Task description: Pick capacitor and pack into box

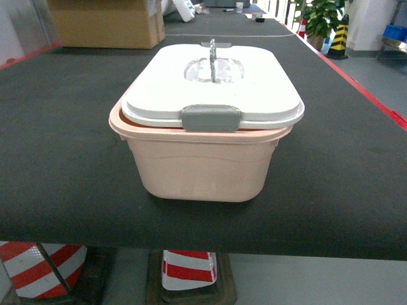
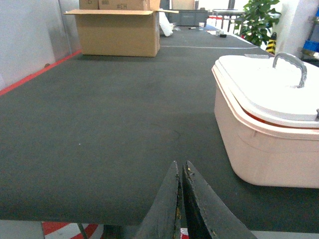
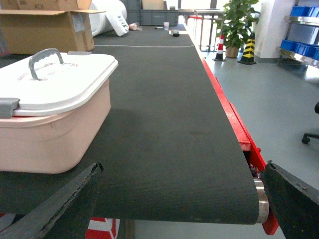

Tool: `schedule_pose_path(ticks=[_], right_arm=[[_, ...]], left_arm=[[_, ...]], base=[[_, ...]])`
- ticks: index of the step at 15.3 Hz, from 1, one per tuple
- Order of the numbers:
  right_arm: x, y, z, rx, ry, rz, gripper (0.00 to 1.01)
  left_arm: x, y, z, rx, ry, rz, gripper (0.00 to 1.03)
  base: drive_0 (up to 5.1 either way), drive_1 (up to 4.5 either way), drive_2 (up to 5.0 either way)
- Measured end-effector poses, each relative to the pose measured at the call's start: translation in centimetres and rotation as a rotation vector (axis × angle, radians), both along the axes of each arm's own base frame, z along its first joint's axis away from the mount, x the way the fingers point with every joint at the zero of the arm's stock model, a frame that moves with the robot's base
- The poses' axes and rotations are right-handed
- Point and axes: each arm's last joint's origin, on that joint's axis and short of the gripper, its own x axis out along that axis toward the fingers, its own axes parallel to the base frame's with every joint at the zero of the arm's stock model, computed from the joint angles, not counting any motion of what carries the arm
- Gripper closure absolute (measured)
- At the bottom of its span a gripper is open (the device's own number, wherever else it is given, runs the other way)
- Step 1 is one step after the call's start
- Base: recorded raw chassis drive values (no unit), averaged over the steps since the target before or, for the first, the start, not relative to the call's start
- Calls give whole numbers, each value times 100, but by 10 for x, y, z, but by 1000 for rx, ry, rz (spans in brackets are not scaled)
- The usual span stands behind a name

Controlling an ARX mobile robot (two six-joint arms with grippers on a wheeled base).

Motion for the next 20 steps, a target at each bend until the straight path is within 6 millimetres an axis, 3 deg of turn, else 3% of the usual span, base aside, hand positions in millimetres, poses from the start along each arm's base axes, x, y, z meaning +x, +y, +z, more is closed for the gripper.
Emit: schedule_pose_path(ticks=[17,18,20], right_arm=[[0,0,0,0,0,0,3],[0,0,0,0,0,0,3],[0,0,0,0,0,0,3]], left_arm=[[-26,0,-3,0,13,1,101],[-26,0,-3,-2,4,2,100],[-26,0,-3,-1,9,2,75]], base=[[0,0,0],[0,0,0],[0,0,0]])
